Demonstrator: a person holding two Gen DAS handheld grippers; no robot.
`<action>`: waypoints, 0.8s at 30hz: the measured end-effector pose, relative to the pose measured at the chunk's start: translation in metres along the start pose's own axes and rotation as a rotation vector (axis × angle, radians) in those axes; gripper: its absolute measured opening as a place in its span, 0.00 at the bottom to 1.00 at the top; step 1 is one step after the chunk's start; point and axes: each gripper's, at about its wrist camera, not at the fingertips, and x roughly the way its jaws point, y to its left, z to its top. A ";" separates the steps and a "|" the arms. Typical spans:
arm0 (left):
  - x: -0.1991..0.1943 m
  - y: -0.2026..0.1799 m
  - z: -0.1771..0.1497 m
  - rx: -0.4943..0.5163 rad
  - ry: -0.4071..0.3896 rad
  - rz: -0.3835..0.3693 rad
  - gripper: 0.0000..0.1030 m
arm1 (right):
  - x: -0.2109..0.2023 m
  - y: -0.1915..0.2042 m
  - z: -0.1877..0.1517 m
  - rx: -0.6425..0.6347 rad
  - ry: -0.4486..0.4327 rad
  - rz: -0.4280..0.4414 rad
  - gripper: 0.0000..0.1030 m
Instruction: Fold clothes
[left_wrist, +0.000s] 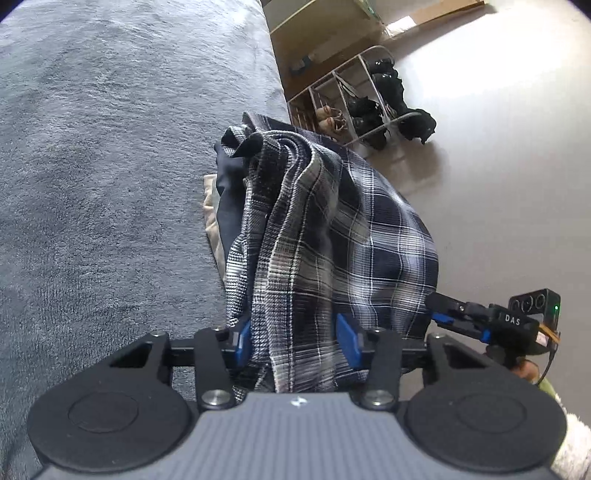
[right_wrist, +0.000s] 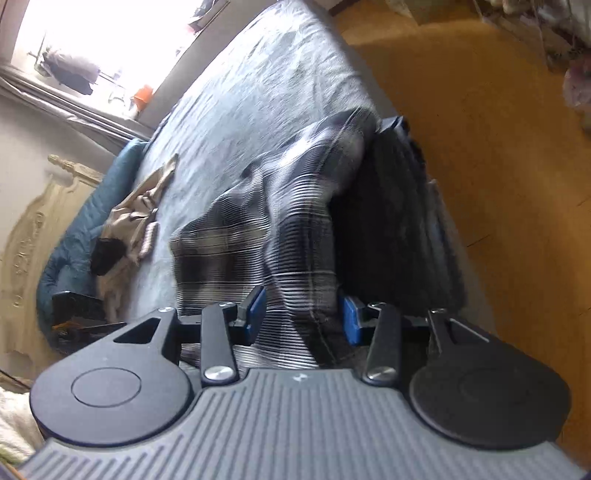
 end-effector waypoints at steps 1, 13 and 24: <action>0.001 0.000 -0.001 0.006 -0.001 0.007 0.44 | -0.001 -0.002 0.000 0.003 -0.004 -0.003 0.40; 0.004 -0.009 -0.008 0.034 -0.015 0.055 0.24 | 0.017 0.002 -0.020 -0.143 0.103 -0.124 0.16; -0.004 -0.039 -0.001 -0.045 0.045 0.047 0.13 | -0.011 0.018 0.011 -0.053 0.171 -0.078 0.09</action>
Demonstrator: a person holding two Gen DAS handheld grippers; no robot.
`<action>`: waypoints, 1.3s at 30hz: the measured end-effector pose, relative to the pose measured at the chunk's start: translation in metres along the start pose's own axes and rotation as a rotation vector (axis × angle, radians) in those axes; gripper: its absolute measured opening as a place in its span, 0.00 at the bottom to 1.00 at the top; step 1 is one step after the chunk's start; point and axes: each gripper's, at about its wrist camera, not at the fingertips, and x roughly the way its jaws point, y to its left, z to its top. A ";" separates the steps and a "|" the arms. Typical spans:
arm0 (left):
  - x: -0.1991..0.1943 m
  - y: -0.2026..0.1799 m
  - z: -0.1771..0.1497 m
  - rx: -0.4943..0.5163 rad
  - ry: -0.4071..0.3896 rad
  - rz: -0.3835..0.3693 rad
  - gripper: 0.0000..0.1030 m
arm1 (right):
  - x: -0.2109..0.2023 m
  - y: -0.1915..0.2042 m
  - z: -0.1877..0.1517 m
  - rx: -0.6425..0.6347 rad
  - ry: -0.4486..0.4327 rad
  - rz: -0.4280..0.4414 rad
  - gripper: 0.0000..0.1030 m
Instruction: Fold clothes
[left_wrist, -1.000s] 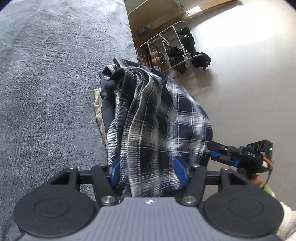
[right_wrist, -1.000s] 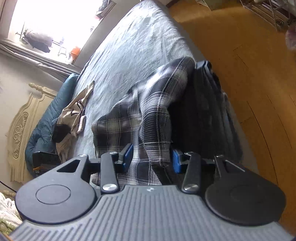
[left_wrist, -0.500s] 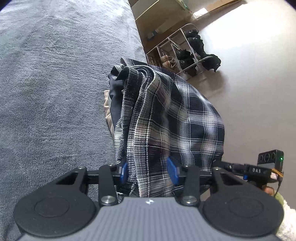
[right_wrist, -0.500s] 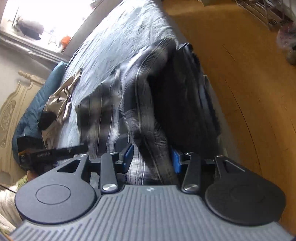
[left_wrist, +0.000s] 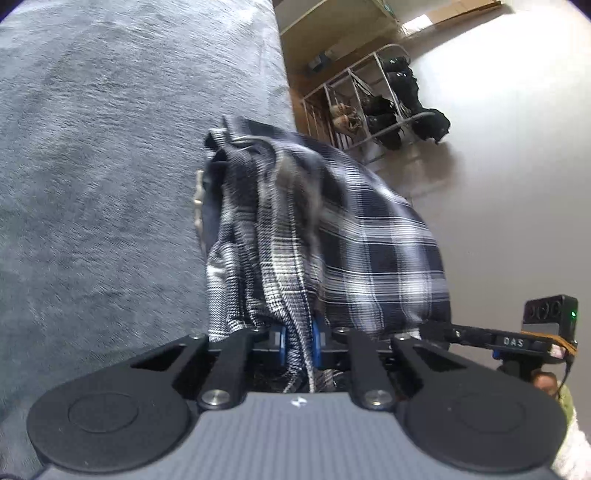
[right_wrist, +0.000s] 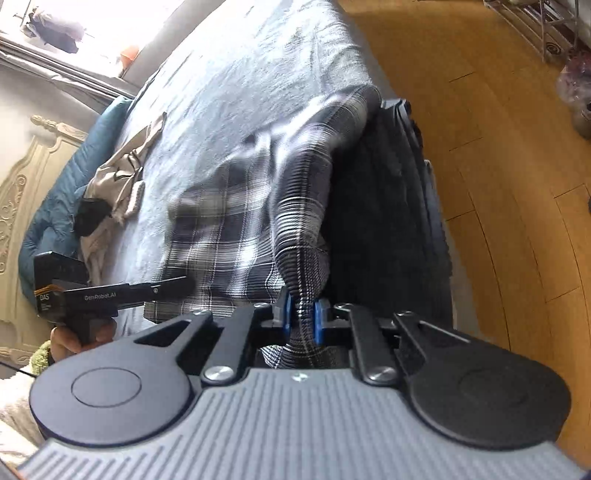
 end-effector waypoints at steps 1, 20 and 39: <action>0.002 -0.002 -0.002 0.002 0.010 -0.002 0.13 | 0.001 -0.004 0.000 -0.004 0.013 -0.016 0.09; 0.001 -0.006 -0.023 0.086 0.062 0.089 0.38 | 0.003 -0.045 -0.007 0.052 0.031 -0.092 0.22; 0.017 -0.033 -0.013 0.322 0.024 0.106 0.35 | 0.035 -0.067 0.100 0.257 -0.121 0.053 0.40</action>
